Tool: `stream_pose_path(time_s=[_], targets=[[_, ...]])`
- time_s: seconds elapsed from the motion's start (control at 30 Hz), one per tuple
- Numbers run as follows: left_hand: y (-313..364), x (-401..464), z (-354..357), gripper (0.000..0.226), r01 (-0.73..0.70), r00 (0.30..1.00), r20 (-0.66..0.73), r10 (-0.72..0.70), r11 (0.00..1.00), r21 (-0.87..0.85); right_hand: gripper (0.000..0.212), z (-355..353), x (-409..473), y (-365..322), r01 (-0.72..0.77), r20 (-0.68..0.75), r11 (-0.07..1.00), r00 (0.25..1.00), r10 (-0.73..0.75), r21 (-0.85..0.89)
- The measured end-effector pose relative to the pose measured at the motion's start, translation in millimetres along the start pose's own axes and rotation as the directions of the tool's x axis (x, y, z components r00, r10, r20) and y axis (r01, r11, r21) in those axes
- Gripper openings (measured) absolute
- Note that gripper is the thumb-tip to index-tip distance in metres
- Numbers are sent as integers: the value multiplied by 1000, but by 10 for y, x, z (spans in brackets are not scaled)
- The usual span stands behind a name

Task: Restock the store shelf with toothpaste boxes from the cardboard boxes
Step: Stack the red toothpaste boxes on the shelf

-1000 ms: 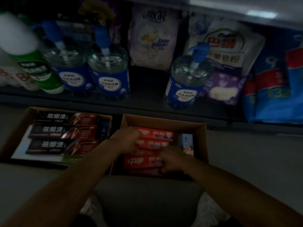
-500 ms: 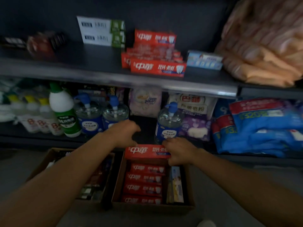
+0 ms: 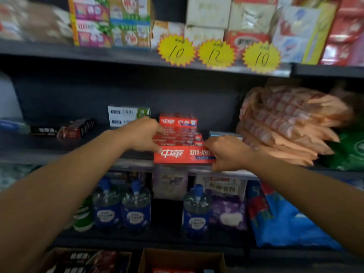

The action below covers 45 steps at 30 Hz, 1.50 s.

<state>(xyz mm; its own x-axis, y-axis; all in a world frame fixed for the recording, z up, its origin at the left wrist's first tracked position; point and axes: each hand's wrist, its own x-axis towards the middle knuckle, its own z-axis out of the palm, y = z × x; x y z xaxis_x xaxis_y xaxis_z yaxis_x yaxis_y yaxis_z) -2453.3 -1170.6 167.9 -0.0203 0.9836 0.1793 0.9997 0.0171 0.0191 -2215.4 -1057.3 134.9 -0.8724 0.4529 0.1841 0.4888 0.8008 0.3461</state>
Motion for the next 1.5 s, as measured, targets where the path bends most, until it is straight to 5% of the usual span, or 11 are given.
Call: stream_pose_path(time_s=[0.23,0.6,0.73,0.83,0.93,1.03,1.2,1.5], targets=[[-127,444,-483,62,47,994,-91,-51,998,-46,57,-334,463,346,-41,-162,995,986,25,-91],[-451,1072,-152,52,154,985,115,-126,950,-271,51,157,989,602,-19,-338,989,941,-31,-144],[-512,1206,-41,34,176,983,108,-148,925,-336,55,244,1059,650,-30,-306,996,952,2,-88],[-583,1283,-6,38,184,983,70,-171,936,-301,64,185,1140,709,-101,-236,981,962,138,163],[-675,1340,-11,38,188,982,35,-186,944,-272,80,58,1262,854,-260,-36,811,945,326,524],[-715,1395,-16,38,186,981,4,-192,943,-275,70,-25,1366,961,-342,153,651,931,330,677],[-767,1549,41,39,173,984,12,-177,944,-281,33,20,1561,1016,-330,162,695,941,298,639],[-1082,2044,391,55,202,979,39,-198,951,-233,34,424,2038,1222,-305,130,776,951,281,552]])
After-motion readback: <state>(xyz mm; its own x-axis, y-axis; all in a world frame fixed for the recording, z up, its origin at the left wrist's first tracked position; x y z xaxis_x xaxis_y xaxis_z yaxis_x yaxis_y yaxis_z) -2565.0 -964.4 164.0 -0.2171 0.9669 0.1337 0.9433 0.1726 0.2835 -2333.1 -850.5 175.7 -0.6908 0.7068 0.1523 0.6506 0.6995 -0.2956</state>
